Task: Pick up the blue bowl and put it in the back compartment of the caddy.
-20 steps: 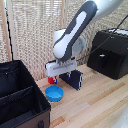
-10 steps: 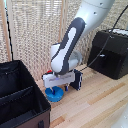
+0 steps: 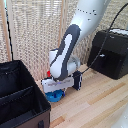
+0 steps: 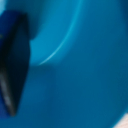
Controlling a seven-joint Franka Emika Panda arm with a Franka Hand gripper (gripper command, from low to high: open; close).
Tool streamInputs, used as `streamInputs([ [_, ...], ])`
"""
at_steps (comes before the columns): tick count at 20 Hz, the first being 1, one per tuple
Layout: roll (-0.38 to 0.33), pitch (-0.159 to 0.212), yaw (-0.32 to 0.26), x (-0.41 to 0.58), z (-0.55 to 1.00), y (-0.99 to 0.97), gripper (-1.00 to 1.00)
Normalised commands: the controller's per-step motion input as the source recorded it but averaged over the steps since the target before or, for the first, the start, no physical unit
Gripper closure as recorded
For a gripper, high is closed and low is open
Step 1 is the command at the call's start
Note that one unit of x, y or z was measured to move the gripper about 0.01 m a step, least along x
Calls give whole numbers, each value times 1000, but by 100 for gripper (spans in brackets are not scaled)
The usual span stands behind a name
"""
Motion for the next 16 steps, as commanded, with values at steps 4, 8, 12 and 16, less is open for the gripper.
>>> streamInputs([
  [4,0,-32,-5,-88,86,24,100],
  [8,13,-55,-13,-116,581,3,100],
  [12,33,3,-19,34,960,0,100],
  [16,30,33,-20,199,1000,11,100],
])
